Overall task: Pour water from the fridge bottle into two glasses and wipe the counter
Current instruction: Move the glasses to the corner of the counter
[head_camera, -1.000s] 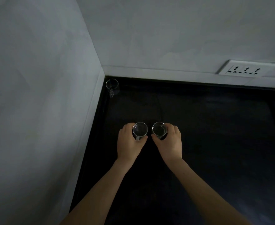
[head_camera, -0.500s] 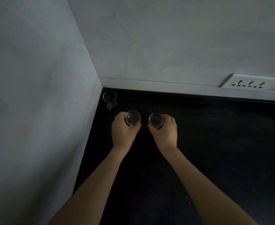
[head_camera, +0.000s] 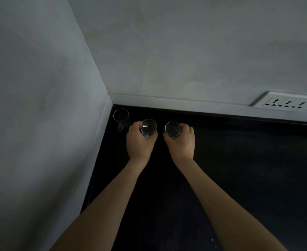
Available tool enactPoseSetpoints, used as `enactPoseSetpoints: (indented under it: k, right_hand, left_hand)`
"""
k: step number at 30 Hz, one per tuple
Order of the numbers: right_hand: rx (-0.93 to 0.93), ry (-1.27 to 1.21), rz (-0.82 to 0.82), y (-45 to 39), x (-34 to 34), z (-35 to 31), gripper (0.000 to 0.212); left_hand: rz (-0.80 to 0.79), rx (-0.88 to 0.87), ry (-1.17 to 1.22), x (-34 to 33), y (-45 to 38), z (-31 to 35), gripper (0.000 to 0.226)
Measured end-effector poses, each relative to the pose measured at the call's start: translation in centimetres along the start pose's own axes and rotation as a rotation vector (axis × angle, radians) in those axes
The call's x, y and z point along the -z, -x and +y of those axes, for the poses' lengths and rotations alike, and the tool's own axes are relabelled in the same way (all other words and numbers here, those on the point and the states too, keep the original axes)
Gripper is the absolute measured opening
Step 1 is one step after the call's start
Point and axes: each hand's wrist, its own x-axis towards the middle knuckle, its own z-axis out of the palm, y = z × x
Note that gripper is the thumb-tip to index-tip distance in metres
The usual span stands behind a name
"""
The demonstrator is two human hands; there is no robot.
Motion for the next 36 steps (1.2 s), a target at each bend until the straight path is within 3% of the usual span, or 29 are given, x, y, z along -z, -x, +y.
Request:
enactPoseSetpoints:
  k: [7,14,20,36]
  right_hand:
    - [-0.013,-0.016,0.003,-0.5,-0.7,-0.1,0.047]
    - [-0.020,-0.070,-0.006,0.3,-0.7,0.2,0.060]
    - [-0.086,-0.206,0.002,0.9,-0.7,0.2,0.047]
    - [-0.079,-0.245,-0.014,0.2,-2.2,-0.8,0.043]
  left_hand:
    - [-0.004,0.024,-0.013,-0.7,-0.7,-0.3,0.037]
    - [0.000,-0.013,-0.011,-0.9,-0.1,-1.0,0.041]
    - [0.054,0.026,0.040,-1.1,0.8,-1.2,0.041]
    - [0.074,0.019,0.065,-0.6,-0.7,-1.9,0.039]
